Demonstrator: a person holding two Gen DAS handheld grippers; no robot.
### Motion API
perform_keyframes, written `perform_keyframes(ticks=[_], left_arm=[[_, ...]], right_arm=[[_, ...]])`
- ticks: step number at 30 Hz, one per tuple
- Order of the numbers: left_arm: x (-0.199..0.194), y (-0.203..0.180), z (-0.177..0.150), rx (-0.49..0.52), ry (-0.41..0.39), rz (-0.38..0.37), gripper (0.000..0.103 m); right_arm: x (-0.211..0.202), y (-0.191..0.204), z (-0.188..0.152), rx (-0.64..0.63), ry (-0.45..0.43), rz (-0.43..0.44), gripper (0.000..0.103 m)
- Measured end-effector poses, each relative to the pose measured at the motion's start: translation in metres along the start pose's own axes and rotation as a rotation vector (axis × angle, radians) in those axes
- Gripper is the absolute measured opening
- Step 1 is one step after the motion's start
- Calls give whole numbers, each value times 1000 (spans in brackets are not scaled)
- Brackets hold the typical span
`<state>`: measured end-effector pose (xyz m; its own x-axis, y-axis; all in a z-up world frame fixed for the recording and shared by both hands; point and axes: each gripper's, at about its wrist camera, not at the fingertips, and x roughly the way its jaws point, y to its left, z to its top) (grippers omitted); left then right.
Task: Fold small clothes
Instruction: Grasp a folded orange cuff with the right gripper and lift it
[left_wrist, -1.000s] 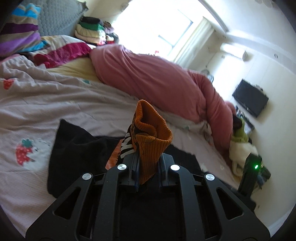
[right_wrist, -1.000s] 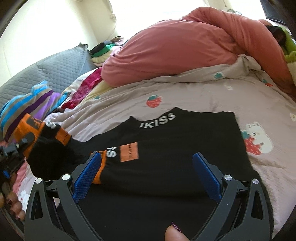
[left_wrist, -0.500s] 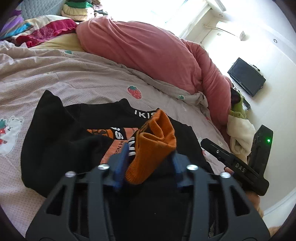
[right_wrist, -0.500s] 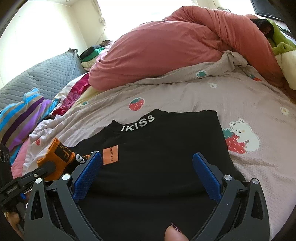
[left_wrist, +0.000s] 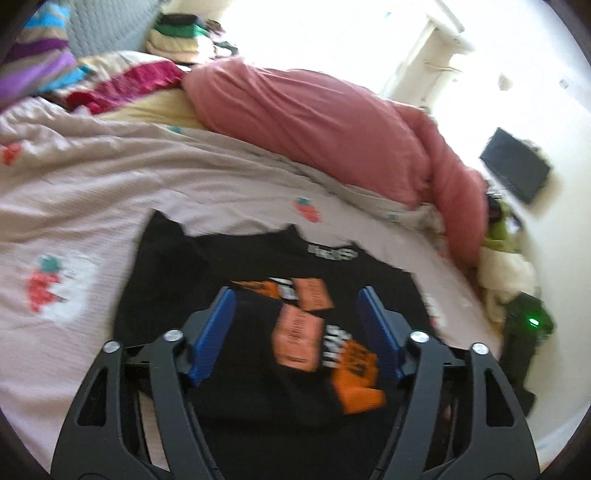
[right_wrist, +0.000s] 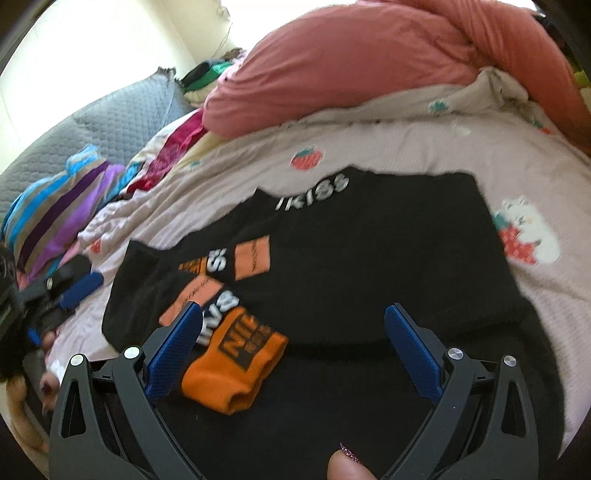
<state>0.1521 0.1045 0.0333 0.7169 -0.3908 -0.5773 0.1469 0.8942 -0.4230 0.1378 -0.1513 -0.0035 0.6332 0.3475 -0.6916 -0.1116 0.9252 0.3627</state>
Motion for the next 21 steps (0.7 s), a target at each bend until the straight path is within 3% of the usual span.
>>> perform_keyframes(ticks=[2,6,8,12,14,15,16,17,18,21], left_arm=[[-2,5,3,4,-11,63,71],[-11,19,9,-13,-43,117,80],[-16,27,11,-40,-58,118,81],[-25,38,14,-71,-78,122,81],[-28,42,15,-83,-87,125,81],[-29,43,16,-88,-91,126,81],[-31,45,17,-96,-95,127,81],[-32,47,17,-100,-98,127,81],[-33,49,18,-106,-103,129,81],[-38,55,19,-124,-114,128,81]], right_arm=[[6,4,-8,-9,35,15,98],[19,14,-21,-8,91,49,97],[23,18,-26,-20,102,44,82],[35,28,-36,-26,131,26,73],[35,36,-40,-55,106,9,53],[35,38,-41,-62,99,5,51],[34,40,-41,-70,91,-5,42],[33,42,-41,-78,79,11,17],[32,43,-40,-82,77,35,10],[26,53,-37,-156,47,49,9]])
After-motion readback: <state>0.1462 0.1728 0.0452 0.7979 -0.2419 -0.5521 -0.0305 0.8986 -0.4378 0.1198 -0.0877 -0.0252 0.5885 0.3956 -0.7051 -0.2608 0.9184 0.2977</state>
